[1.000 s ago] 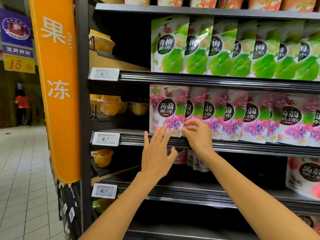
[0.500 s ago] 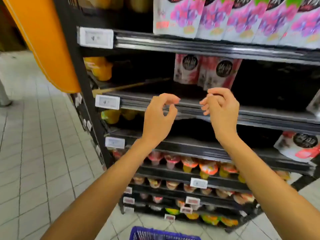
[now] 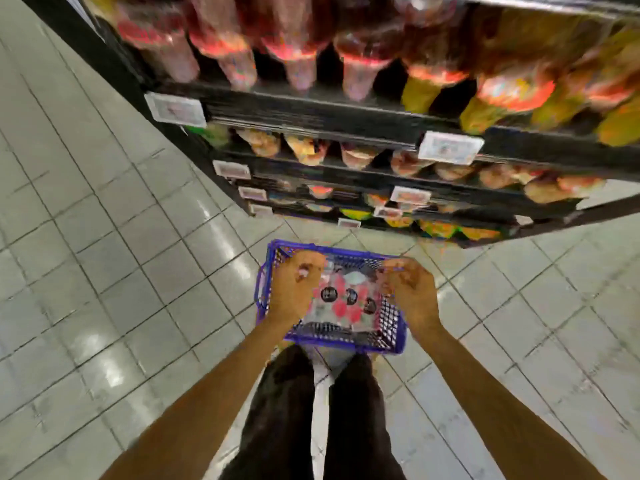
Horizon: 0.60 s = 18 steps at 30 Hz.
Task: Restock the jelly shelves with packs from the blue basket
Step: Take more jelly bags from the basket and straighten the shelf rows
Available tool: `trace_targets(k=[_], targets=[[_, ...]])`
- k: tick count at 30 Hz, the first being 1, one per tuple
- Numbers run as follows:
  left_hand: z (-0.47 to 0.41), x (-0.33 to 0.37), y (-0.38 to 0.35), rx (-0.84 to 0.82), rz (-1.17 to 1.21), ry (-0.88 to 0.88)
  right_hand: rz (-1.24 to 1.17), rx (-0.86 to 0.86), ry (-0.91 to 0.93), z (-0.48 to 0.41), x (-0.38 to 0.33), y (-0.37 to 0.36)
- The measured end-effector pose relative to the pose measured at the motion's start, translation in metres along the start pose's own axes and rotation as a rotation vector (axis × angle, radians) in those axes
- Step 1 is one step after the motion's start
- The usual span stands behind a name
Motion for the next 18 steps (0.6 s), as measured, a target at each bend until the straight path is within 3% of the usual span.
trace_targets(k=[8, 14, 18], targets=[[-0.02, -0.236, -0.04, 0.042, -0.078, 0.267, 0.129, -0.038, -0.179, -0.07, 0.219, -0.042], [-0.05, -0.369, -0.054, 0.057, -0.135, 0.423, 0.242, -0.112, -0.332, -0.131, 0.336, -0.08], [-0.073, -0.451, -0.059, 0.102, -0.115, 0.532, 0.442, -0.139, -0.417, -0.169, 0.408, -0.102]])
Point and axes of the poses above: each hand's wrist, its own z-axis away from the middle knuckle, its own y-axis out of the back of the hand, x = y × z, the point moved 9 cm from there along -z, towards the middle knuckle, and after that the axes turned 6 degrees about z, right-handed, at the moved point
